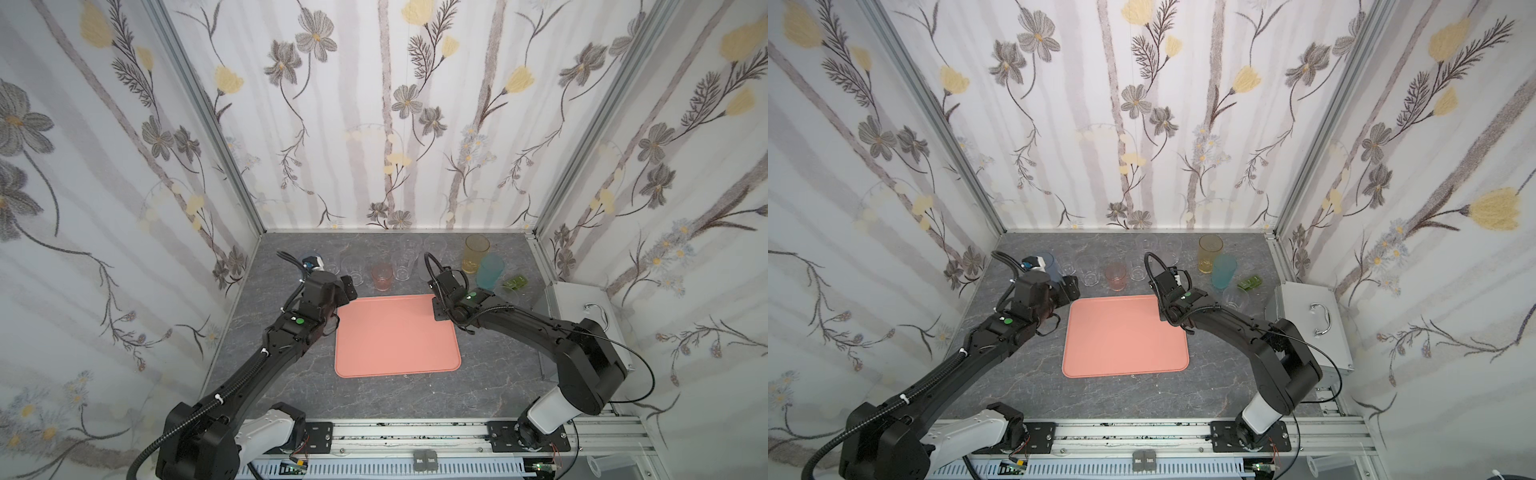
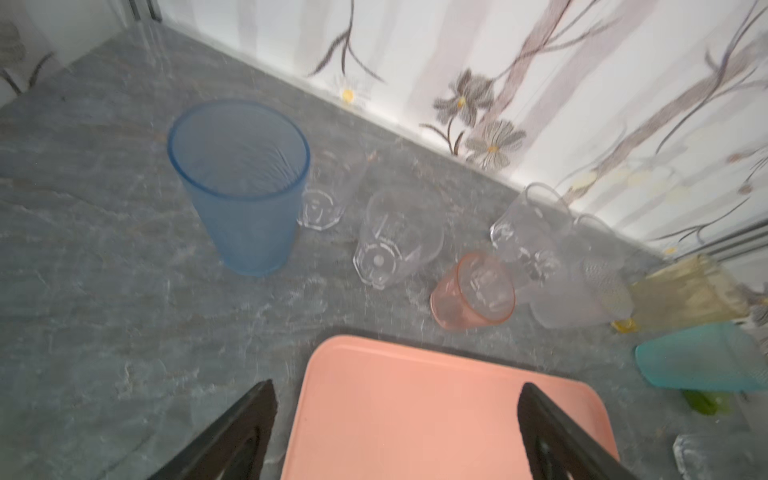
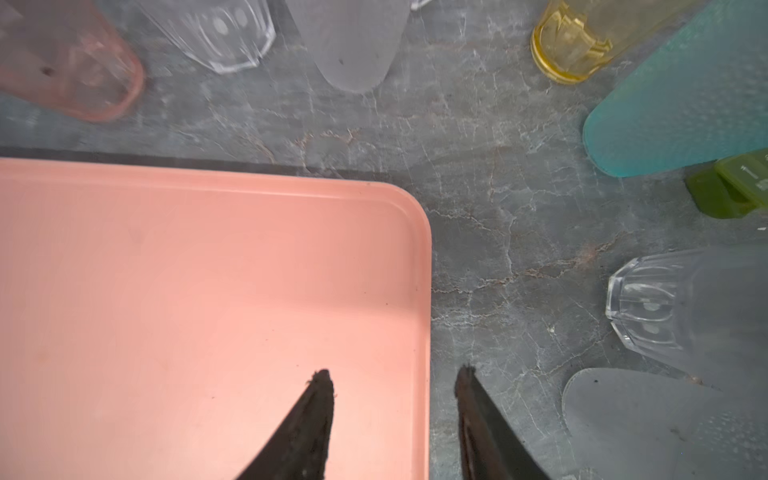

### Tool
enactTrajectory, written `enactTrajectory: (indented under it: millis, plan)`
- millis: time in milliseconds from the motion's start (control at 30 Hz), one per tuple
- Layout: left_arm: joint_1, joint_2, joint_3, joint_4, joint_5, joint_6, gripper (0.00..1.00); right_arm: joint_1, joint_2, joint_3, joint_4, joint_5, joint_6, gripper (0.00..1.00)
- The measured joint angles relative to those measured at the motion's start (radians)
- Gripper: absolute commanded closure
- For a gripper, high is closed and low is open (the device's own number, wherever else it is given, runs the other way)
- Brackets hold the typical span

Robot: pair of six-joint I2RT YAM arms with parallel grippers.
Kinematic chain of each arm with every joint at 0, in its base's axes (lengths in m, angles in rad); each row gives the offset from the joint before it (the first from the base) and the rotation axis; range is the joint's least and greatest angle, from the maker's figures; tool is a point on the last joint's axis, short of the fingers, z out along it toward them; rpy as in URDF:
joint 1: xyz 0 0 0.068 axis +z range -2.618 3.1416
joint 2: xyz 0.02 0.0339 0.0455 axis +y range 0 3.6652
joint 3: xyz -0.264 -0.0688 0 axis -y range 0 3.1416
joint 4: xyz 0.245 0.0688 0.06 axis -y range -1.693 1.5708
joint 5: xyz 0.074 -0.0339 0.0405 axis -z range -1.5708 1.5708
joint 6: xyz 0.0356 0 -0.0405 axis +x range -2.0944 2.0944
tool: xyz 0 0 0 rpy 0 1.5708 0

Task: Place the glasses into the tray
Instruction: 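Move the left gripper to the blue cup and close on its rim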

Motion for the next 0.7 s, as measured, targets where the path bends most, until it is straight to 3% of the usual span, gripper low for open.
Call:
enactTrajectory:
  millis: [133,333,700]
  plan:
    - [0.16,0.06,0.109,-0.054,0.08,0.058,0.11,-0.002,-0.06,-0.009,0.019,-0.009,0.035,0.49]
    - [0.343,0.223,0.239,-0.114,0.14,0.122,0.21,-0.024,-0.129,-0.072,0.098,-0.085,0.106,0.49]
    - [0.415,0.402,0.339,-0.155,0.245,0.211,0.41,-0.023,-0.124,-0.129,0.18,-0.199,0.183,0.49]
